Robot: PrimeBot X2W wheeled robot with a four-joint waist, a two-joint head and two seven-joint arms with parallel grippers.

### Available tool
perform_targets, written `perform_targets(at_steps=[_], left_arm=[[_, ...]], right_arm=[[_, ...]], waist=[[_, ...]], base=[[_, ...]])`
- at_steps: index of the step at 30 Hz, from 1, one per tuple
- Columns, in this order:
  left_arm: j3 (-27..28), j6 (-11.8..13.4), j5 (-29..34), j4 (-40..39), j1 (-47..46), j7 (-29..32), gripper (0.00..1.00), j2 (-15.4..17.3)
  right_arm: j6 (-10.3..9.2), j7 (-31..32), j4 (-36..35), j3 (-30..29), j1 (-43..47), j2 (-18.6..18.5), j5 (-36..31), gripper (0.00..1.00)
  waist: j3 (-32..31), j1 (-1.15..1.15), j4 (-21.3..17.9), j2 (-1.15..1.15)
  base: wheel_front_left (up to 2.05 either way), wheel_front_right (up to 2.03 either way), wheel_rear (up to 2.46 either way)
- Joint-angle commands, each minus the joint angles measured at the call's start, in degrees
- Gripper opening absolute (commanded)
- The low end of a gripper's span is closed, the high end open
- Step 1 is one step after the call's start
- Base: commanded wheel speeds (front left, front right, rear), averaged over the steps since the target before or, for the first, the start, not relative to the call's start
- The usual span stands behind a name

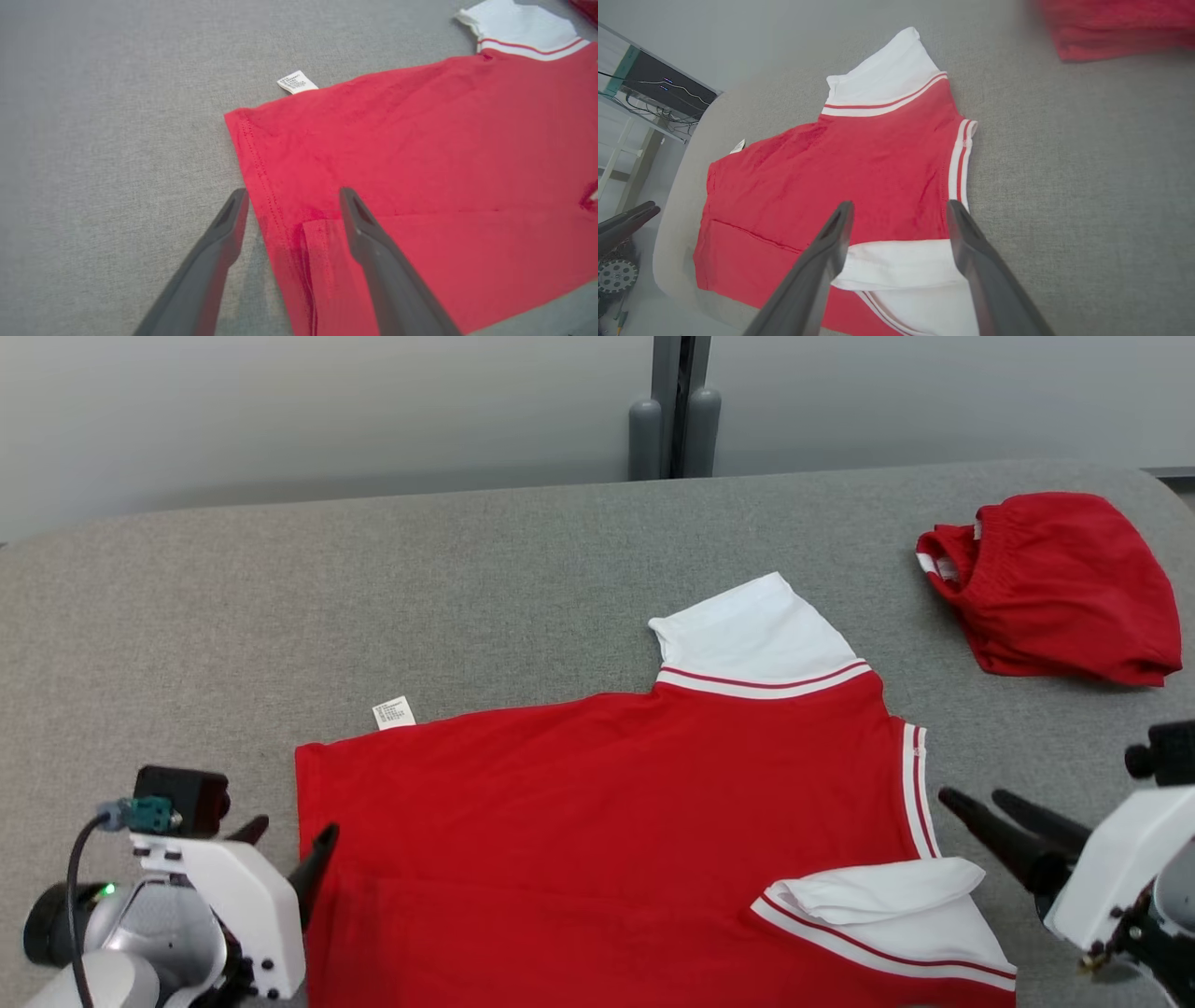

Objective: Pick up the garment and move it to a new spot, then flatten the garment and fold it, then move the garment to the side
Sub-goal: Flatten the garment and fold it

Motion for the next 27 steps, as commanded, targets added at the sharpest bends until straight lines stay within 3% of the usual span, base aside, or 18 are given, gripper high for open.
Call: perform_targets(at_steps=[1,8,13,21,27], left_arm=[[0.3,0.2,0.8,1.1,-2.0,-0.7,1.0,-0.5],[1.6,-0.2,2.0,9.9,-10.2,-4.0,1.0,-4.8],[1.3,-1.8,1.6,14.9,-13.5,-5.5,1.0,-7.3],[-0.6,-4.9,2.9,18.9,-18.6,-6.8,1.0,-10.4],[-1.6,-6.4,3.4,20.6,-21.6,-7.3,1.0,-12.2]], right_arm=[[0.02,-0.5,0.9,0.1,-2.0,-0.5,-0.3,1.0],[0.03,-1.8,7.6,3.1,-15.4,-3.0,-0.2,1.0],[0.02,-4.0,15.1,6.3,-24.9,-4.9,-0.4,1.0],[0.02,-6.4,28.9,11.2,-38.0,-7.5,0.7,1.0],[0.03,-7.4,35.5,14.7,-44.5,-8.9,1.5,1.0]], waist=[[1.2,0.0,0.2,0.0],[4.8,0.0,1.1,0.0],[6.5,0.0,1.9,0.0],[10.2,0.0,4.8,0.0],[12.6,0.0,6.8,0.0]], base=[[0.0,0.0,0.0],[0.0,0.0,0.0],[0.0,0.0,0.0],[0.0,0.0,0.0],[0.0,0.0,0.0]])
